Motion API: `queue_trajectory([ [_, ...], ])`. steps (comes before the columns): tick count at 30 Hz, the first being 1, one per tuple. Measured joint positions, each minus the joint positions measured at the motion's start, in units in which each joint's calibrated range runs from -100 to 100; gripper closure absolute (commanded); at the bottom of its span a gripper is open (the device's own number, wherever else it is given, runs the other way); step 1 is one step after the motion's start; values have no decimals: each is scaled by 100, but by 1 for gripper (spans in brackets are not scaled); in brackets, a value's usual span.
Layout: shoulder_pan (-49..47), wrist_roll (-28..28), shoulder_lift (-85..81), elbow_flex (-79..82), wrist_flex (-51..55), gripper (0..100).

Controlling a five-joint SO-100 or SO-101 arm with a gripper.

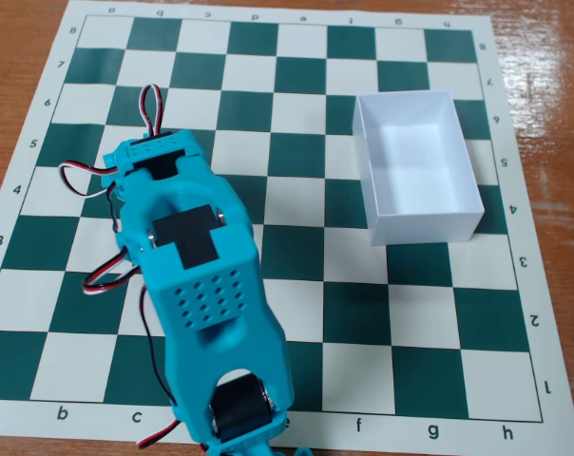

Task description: Grab the toy horse and put it in the box.

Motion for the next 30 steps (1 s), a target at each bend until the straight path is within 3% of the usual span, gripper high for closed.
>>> queue_trajectory([
  [1,0,-5,60,-63,0,100],
  [18,52,-62,-119,-354,403,100],
  [30,911,-68,-1251,82,762,100],
])
